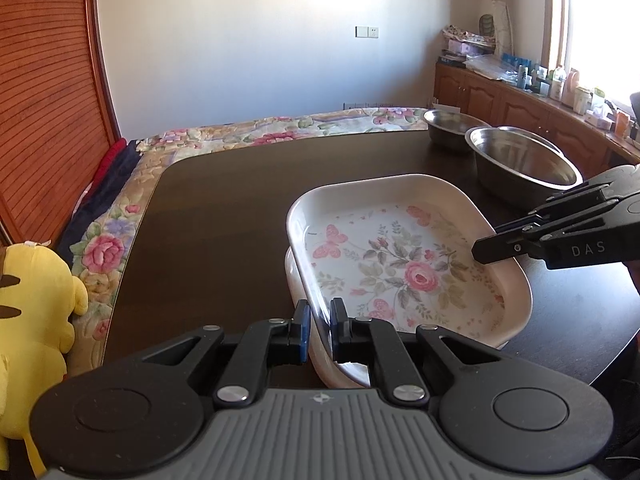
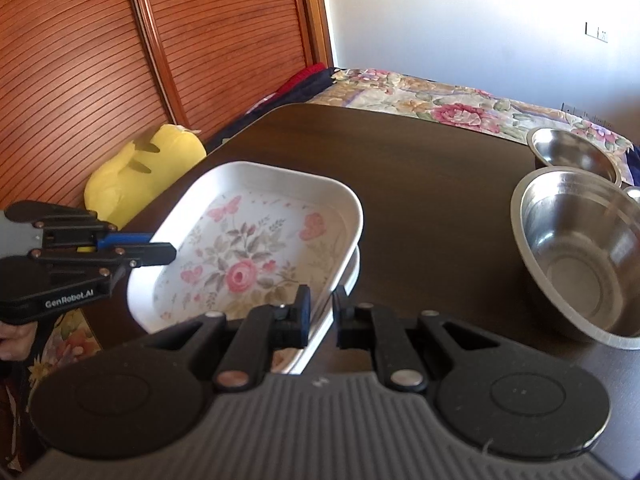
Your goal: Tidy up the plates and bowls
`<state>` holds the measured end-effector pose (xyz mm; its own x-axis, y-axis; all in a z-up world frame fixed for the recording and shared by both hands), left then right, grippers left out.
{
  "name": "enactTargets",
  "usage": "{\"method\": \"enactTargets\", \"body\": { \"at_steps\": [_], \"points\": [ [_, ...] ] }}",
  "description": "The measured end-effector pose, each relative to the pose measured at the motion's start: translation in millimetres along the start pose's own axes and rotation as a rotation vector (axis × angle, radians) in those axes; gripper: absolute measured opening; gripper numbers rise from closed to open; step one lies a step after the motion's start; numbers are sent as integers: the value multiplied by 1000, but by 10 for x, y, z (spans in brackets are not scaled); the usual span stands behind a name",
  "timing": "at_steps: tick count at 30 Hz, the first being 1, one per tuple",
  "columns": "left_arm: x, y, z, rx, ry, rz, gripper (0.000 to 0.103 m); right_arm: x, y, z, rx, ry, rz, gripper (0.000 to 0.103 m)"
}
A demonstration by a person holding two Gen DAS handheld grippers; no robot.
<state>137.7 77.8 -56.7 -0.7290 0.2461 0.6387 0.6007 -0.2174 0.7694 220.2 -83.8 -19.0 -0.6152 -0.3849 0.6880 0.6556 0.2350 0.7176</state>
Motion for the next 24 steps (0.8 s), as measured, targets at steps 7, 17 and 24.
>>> {"method": "enactTargets", "body": {
  "at_steps": [7,17,24],
  "points": [
    [-46,-29,5,0,11,9,12,-49,-15,-24,-19,4,-3,13],
    [-70,-57,5,-19,45,9,12,-76,-52,-7,-32,-1,-25,13],
    [-80,-65,17,-14,47,7,12,-68,-86,-26,-48,7,-41,14]
  ]
}}
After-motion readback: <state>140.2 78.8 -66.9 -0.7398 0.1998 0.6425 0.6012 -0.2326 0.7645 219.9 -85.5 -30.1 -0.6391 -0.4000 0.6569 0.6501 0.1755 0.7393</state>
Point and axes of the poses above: each gripper's, at about its wrist camera, not at the fingertips, and x roughly against the way its jaws point, z to its left, y to its top, the point moved 5 cm from there along -x, roughly the way its jaws point, and after that the axes turned 2 degrees about -y, right-handed, at the moved point
